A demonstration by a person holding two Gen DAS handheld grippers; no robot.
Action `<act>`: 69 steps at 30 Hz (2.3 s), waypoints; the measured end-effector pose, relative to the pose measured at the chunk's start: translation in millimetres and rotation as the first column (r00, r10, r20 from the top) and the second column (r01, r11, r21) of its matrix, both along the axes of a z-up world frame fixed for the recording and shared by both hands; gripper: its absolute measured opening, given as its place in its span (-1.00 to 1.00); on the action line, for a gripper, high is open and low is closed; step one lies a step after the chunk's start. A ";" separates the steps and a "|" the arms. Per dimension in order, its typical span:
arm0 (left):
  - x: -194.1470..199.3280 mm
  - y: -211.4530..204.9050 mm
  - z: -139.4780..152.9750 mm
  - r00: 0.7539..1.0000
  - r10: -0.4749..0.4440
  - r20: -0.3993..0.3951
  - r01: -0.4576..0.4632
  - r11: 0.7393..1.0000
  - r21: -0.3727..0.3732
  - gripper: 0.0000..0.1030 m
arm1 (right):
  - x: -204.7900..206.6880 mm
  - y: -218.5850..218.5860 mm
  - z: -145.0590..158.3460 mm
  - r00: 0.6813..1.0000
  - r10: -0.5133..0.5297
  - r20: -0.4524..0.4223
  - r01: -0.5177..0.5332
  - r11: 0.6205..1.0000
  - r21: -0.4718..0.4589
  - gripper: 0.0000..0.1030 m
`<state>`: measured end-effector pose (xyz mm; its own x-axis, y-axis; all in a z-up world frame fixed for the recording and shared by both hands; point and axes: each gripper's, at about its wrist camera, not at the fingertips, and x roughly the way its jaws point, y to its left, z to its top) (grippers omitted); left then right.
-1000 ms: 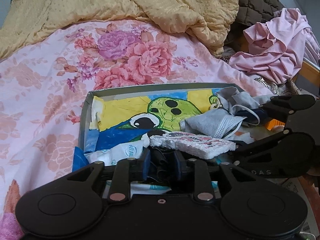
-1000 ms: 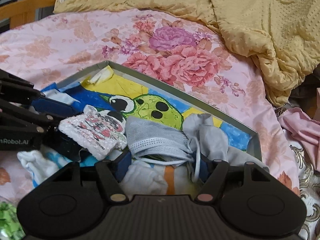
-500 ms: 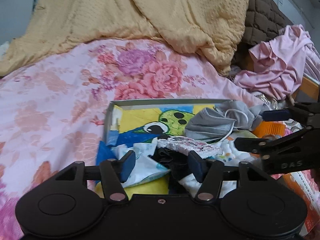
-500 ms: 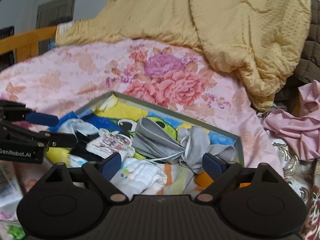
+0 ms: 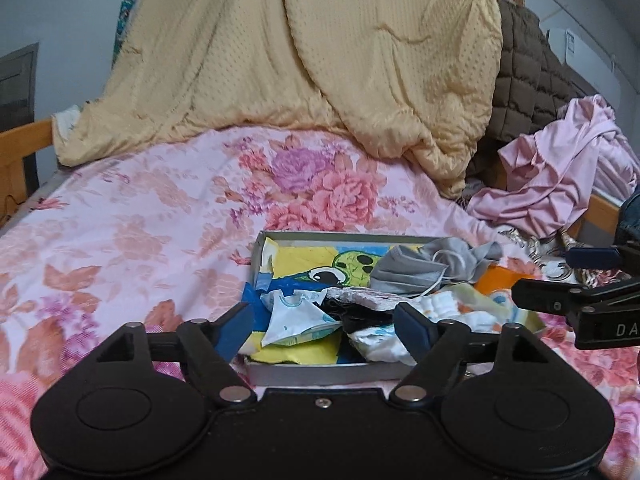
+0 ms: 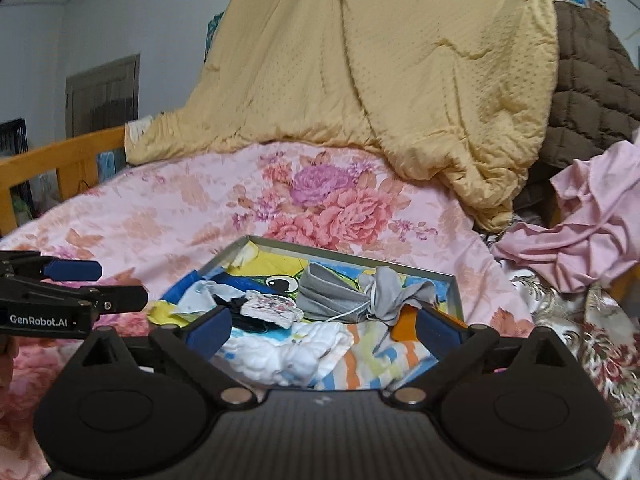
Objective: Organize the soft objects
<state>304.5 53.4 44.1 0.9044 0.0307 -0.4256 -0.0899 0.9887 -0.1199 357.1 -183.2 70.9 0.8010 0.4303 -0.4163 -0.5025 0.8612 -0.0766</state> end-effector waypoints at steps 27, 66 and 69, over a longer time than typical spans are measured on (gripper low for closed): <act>-146.2 -45.0 35.7 0.997 0.009 0.076 -0.010 1.000 0.014 0.94 | -136.9 -53.6 26.4 0.998 -0.059 0.003 0.059 0.992 0.113 0.99; -226.7 -65.8 -21.9 0.999 0.049 0.003 -0.049 0.999 0.013 0.98 | -228.8 -64.9 -48.7 0.995 -0.080 -0.054 0.088 0.982 0.167 0.99; -229.8 -66.7 -22.5 0.998 0.057 0.016 -0.057 0.998 0.027 0.98 | -228.2 -66.1 -50.9 0.995 -0.082 -0.063 0.092 0.980 0.176 0.99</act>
